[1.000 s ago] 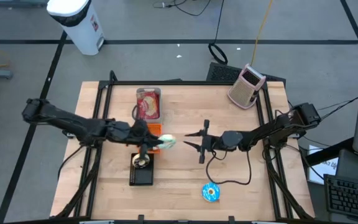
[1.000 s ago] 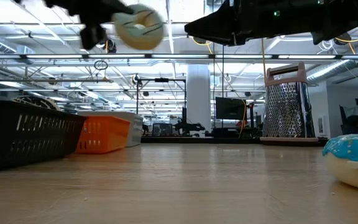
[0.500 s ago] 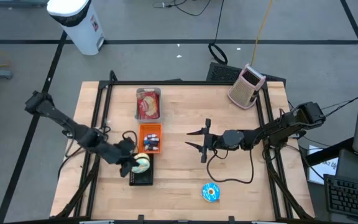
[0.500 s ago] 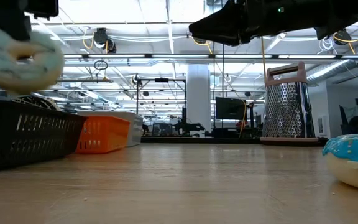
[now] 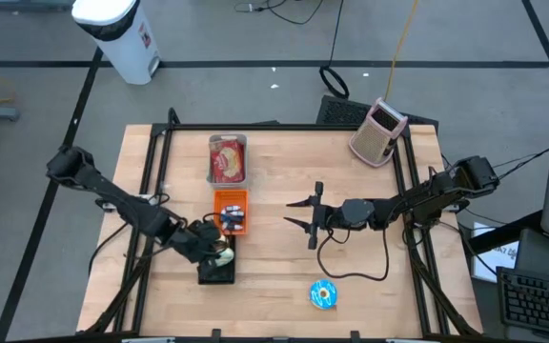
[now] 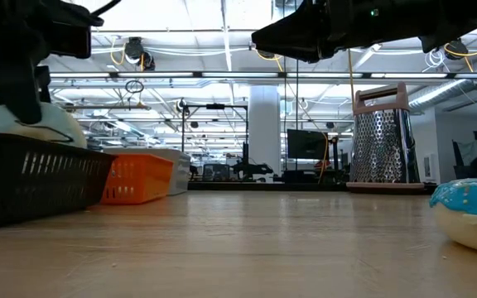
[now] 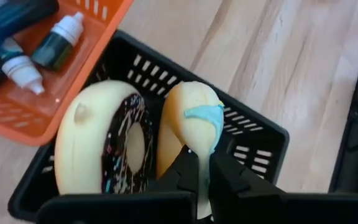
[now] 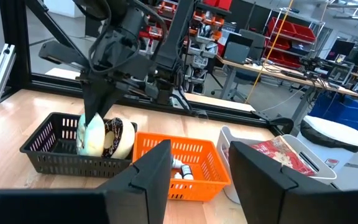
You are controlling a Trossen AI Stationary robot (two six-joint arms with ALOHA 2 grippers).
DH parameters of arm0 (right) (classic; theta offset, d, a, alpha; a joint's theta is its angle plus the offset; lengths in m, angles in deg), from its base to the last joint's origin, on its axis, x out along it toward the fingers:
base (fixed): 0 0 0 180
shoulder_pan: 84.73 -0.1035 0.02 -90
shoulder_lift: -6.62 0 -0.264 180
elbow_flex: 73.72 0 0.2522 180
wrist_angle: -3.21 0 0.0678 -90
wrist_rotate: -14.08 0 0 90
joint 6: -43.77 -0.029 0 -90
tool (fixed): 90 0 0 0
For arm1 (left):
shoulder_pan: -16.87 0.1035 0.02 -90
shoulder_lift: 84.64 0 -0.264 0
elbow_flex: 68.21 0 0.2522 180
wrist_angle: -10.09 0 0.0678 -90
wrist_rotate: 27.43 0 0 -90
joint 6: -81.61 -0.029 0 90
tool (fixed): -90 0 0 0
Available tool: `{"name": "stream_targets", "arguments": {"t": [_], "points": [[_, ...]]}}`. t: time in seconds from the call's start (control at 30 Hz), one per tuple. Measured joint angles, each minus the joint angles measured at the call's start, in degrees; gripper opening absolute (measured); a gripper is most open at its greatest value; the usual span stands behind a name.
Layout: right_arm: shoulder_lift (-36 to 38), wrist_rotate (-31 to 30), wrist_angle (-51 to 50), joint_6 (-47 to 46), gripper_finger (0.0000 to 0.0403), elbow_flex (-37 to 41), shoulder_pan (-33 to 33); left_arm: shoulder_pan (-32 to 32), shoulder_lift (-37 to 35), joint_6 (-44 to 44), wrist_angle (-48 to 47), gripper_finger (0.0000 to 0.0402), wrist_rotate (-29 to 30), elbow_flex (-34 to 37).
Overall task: Pick & Place Food Item
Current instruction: Put the green donut into the black bin
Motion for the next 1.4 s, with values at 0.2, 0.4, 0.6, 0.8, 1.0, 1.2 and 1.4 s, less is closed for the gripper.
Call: {"name": "stream_targets", "arguments": {"t": [0.2, 0.4, 0.6, 0.8, 1.0, 1.2, 1.4], "points": [[0.0, 0.0, -0.2, 0.1, 0.0153, 0.0, 0.0, 2.0, 0.1, 0.0, -0.3, 0.0046, 0.6, 0.0], [0.0, 0.0, -0.4, 0.0, 0.0153, 0.0, 0.0, 2.6, 0.1, 0.8, -0.6, 0.0074, 0.3, 0.0], [0.0, 0.0, -0.4, 0.0, 0.0153, 0.0, 0.0, 2.6, 0.1, 1.7, -1.3, 0.0125, 0.4, 0.0], [0.0, 0.0, -0.5, 0.0, 0.0153, 0.0, 0.0, 2.9, 0.1, -0.7, -1.3, 0.0190, -1.9, 0.0], [0.0, 0.1, -1.7, -2.5, 0.0153, 0.0, 0.0, 5.4, -0.4, -1.4, -2.0, 0.0215, -7.1, 0.0], [0.0, 0.2, -5.6, -3.0, 0.0153, 0.0, -0.9, 7.3, -3.2, -2.6, -6.4, 0.0203, -6.9, -0.1], [0.0, 0.3, -8.8, -3.2, 0.0153, 0.0, -6.1, 8.5, -8.1, -2.9, -8.6, 0.0184, -3.6, -0.1]]}}
